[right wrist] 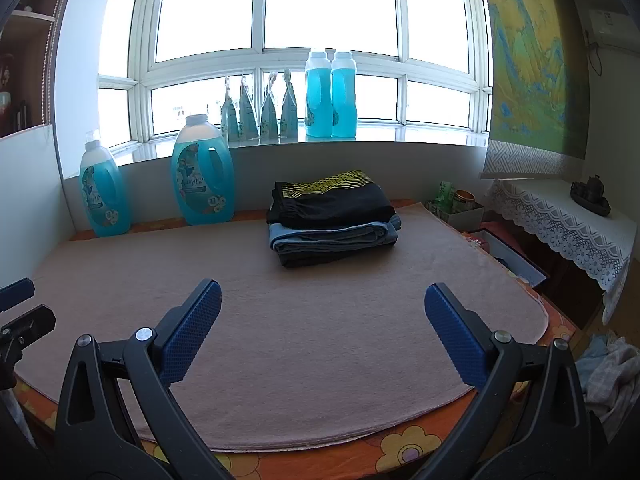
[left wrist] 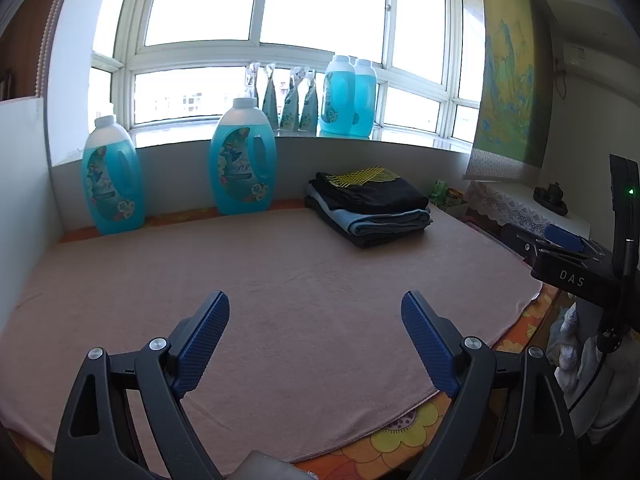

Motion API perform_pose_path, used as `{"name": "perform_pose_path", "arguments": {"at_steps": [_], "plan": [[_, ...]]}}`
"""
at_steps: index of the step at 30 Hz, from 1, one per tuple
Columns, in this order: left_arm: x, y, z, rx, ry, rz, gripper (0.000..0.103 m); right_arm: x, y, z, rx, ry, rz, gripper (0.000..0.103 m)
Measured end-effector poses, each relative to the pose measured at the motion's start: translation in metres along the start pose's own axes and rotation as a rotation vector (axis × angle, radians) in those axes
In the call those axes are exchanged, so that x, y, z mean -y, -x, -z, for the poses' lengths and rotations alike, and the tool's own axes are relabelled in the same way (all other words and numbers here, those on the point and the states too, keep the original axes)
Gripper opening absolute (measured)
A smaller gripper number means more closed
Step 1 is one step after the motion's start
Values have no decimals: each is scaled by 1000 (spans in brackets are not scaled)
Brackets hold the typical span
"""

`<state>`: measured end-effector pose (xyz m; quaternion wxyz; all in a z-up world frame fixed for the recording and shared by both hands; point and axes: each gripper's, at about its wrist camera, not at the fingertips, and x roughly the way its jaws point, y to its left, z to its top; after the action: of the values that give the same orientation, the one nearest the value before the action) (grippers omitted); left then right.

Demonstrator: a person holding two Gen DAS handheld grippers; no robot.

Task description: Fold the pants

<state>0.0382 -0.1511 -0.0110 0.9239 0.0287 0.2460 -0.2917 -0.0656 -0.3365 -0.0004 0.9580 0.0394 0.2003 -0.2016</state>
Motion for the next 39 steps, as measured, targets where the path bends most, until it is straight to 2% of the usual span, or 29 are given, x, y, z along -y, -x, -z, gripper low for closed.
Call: {"name": "perform_pose_path", "arguments": {"at_steps": [16, 28, 36, 39], "plan": [[-1, 1, 2, 1, 1, 1, 88, -8, 2, 1, -1, 1, 4, 103], [-5, -1, 4, -2, 5, -30, 88, -11, 1, 1, -2, 3, 2, 103], [-3, -4, 7, -5, -4, -6, 88, -16, -4, 4, -8, 5, -2, 103], [-5, -6, 7, -10, -2, -24, 88, -16, -6, 7, -14, 2, -3, 103]]}}
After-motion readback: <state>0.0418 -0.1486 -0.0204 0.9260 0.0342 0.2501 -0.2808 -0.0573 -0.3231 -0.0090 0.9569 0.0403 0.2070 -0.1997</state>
